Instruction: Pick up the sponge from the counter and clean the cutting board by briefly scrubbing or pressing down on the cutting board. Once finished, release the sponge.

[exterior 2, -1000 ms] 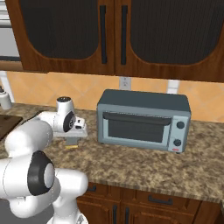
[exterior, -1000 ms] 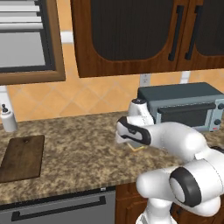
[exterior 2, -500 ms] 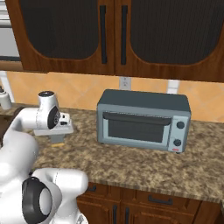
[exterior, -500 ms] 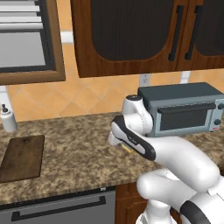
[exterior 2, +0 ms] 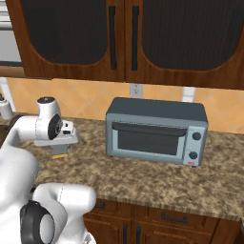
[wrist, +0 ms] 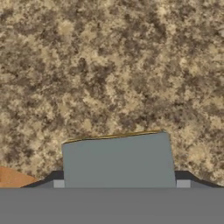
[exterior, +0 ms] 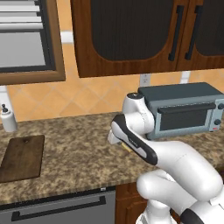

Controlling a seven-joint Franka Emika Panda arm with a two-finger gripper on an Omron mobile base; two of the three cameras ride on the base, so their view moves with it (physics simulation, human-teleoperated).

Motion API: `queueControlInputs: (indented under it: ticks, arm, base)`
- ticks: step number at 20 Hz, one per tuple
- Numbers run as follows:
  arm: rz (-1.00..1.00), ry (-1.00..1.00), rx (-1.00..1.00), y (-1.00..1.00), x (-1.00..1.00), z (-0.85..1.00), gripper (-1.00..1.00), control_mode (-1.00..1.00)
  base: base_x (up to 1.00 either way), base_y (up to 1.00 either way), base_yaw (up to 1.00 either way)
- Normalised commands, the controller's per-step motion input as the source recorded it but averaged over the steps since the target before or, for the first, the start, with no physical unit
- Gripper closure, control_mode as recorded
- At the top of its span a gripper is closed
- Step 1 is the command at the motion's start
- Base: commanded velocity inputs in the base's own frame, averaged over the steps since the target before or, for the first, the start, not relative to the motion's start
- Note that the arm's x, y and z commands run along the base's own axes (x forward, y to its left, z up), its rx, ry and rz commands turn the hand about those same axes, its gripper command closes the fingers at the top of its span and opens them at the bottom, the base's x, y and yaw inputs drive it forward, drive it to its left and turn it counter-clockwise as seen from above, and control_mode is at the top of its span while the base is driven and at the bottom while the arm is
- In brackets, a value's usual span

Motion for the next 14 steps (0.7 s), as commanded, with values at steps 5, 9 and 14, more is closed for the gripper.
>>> queueControlInputs:
  ticks: [5, 9, 14]
  arm:
    - [0.0, 0.0, 0.0, 0.01, -0.01, 0.0, 1.0, 1.0]
    - [0.0, 0.0, 0.0, 0.0, 0.0, 0.0, 1.0, 1.0]
    - [0.0, 0.0, 0.0, 0.0, 0.0, 0.0, 1.0, 1.0]
  base:
    - [-0.07, 0.53, 0.0]
    - [-0.19, 0.99, 0.0]
    - [-0.4, 1.0, -0.02]
